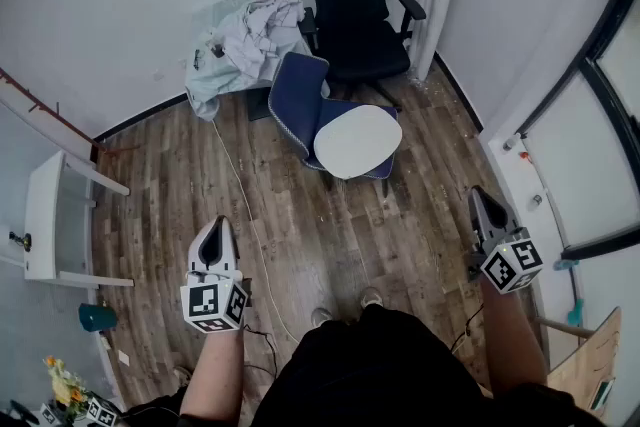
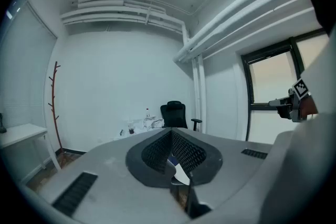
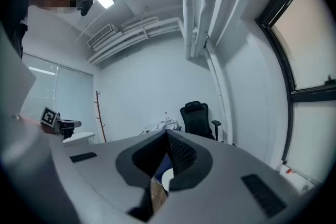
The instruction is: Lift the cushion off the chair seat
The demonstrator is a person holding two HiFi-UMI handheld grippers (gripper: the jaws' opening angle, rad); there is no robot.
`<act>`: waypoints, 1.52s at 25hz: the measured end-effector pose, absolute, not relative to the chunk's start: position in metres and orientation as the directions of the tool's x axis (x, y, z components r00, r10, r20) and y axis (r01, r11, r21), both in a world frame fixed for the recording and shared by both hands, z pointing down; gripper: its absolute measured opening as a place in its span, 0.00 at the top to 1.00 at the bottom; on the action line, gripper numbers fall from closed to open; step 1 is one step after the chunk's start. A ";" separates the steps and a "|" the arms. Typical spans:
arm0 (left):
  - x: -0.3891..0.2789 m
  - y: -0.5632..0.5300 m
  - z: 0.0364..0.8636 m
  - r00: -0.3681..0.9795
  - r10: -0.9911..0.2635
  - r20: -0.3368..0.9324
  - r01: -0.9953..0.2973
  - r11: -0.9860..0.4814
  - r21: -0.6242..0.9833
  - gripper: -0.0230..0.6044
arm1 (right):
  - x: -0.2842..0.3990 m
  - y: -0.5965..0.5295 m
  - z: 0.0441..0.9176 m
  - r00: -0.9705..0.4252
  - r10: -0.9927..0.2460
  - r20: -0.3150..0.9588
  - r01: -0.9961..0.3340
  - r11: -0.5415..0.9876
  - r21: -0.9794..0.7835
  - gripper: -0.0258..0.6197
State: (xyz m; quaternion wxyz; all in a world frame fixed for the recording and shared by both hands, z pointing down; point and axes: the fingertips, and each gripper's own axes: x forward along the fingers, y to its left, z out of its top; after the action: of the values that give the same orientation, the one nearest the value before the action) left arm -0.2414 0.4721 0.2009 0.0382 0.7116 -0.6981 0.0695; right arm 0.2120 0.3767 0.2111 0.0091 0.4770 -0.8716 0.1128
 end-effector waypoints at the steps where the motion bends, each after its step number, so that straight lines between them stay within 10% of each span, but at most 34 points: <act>1: -0.235 0.469 0.200 0.017 -0.988 0.151 -0.999 -0.024 -0.047 0.96 | 0.216 0.373 0.212 -0.546 -0.828 0.125 -0.833 0.520 -0.188 0.94; 38: -0.183 0.254 0.212 0.127 -0.983 0.132 -0.989 -0.135 -0.059 0.96 | 0.237 0.202 0.248 -0.523 -0.830 0.196 -0.850 0.491 -0.188 0.94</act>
State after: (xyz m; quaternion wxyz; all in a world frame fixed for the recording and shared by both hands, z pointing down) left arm -0.1831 0.2541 0.2118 0.0212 0.7502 -0.6572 0.0693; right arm 0.2372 0.2022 0.2483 0.0394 0.4869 -0.8626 0.1314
